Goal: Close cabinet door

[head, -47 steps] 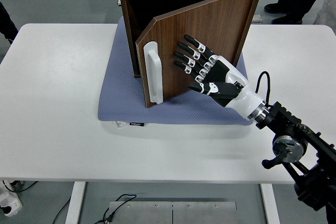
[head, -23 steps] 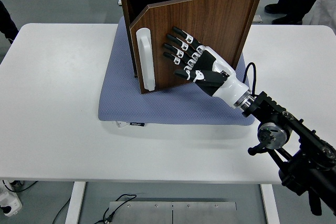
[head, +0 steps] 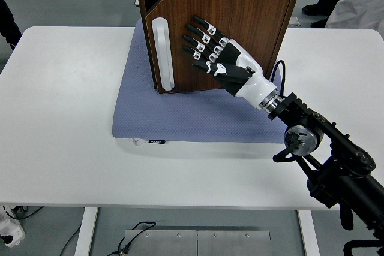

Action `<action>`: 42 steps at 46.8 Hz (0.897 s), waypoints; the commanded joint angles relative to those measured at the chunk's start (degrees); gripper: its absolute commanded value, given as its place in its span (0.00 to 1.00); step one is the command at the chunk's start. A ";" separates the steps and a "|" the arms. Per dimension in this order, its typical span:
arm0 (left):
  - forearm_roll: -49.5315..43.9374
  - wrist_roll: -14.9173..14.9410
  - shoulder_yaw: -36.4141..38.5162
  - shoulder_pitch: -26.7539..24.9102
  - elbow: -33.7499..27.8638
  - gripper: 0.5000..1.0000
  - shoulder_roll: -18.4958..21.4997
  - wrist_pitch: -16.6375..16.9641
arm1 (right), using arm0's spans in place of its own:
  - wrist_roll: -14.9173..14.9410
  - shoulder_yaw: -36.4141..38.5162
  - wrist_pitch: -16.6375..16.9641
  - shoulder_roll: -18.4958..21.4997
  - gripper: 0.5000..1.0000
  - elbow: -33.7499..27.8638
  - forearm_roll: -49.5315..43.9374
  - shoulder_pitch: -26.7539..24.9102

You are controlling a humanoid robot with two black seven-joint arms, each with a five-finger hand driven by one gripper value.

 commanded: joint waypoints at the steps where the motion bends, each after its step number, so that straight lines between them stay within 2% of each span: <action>1: -0.05 0.00 -0.01 0.05 0.01 1.00 0.00 -0.01 | 0.00 0.07 0.00 0.01 1.00 -1.06 0.00 0.65; 25: 0.04 0.00 -0.01 0.05 0.01 1.00 0.00 -0.01 | 0.27 1.83 -0.78 0.01 1.00 -9.15 0.09 6.10; 42: -0.05 0.00 0.00 -0.04 0.01 1.00 0.00 -0.01 | 0.35 1.83 -0.44 0.01 1.00 -6.69 0.27 2.86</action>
